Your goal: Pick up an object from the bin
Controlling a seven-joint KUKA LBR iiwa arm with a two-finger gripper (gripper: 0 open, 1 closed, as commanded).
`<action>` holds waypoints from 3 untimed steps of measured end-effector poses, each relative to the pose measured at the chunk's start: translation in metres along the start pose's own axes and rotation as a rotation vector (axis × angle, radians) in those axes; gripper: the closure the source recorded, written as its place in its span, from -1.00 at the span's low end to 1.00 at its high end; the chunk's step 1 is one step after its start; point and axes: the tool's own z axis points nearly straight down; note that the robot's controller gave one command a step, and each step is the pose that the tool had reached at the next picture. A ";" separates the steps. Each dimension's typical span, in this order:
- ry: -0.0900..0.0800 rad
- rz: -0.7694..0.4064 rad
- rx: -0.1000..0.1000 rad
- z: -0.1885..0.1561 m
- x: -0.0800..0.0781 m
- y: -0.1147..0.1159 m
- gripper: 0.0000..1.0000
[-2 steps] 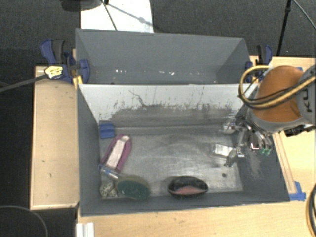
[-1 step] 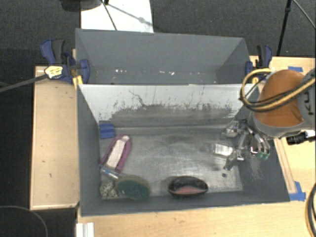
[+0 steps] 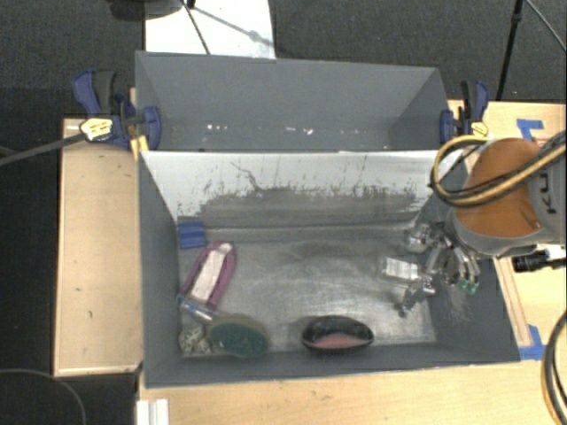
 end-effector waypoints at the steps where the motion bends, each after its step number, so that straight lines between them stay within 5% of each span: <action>1: -0.003 -0.005 0.001 -0.001 -0.001 0.000 -1.00; 2: -0.007 -0.006 0.002 -0.002 -0.002 0.000 1.00; 3: -0.007 -0.011 0.002 -0.032 -0.004 0.000 1.00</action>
Offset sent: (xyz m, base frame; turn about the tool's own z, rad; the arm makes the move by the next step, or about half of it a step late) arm 0.0000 0.0000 0.0000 0.0000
